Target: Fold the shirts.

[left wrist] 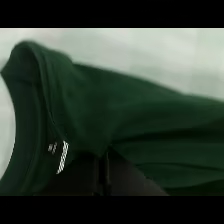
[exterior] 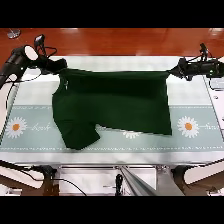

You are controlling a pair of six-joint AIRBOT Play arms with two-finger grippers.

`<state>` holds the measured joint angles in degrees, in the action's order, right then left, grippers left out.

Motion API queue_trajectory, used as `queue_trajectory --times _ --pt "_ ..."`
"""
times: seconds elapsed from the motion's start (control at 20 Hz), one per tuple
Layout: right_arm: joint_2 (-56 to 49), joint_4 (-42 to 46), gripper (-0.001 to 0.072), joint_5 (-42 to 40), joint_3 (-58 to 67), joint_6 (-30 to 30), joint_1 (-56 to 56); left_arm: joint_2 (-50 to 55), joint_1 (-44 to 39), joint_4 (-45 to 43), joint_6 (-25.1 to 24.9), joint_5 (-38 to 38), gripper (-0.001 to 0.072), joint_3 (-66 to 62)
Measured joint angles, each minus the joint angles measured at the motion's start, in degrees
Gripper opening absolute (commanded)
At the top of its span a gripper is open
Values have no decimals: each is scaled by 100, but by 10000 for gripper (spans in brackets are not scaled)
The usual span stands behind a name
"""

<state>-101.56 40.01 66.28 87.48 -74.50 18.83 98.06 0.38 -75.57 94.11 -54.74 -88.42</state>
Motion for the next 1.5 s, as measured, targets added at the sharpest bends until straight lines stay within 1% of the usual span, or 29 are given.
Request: queue_trajectory --times 0.1,0.2,0.3,0.35,0.4,0.45,0.6,0.75,0.85,0.95,1.05,1.2,1.35,1.5 --pt "-46 205 31 363 44 11 22 72 76 42 -243 -551 23 -17" --pt "-85 669 31 614 63 -72 -59 214 114 66 -431 -1091 23 -24" --pt "-140 1172 32 763 33 -208 -199 380 103 90 -542 -1451 24 -33" --pt "-175 1379 81 791 11 -293 -280 450 92 94 -579 -1591 44 -33" --pt "-214 1532 432 828 -2 -365 -352 511 81 109 -610 -1725 301 -33" --pt "-245 1674 626 850 -13 -452 -424 564 76 118 -629 -1878 712 -39" --pt "-221 1869 626 1054 50 -669 -514 616 151 26 -651 -2494 703 -151" --pt "192 2120 625 1447 70 -796 -376 356 382 -129 -643 -3082 704 -160" --pt "684 2347 619 1580 -188 -800 -203 -70 640 -157 -643 -3364 703 177" --pt "1368 2380 618 1449 -914 -605 -11 -673 1036 -210 -649 -3425 703 901" --pt "2155 2111 619 1034 -1989 -393 170 -1390 1532 -33 -695 -3185 703 1856" --pt "3209 1440 618 389 -3499 -24 442 -2610 2435 841 -1132 -2356 703 3589" --pt "3910 1165 618 295 -4308 238 708 -3543 3119 1451 -1644 -1735 703 5104" --pt "4395 1071 618 439 -4636 404 1115 -3952 3329 2232 -2065 -1305 703 6194"
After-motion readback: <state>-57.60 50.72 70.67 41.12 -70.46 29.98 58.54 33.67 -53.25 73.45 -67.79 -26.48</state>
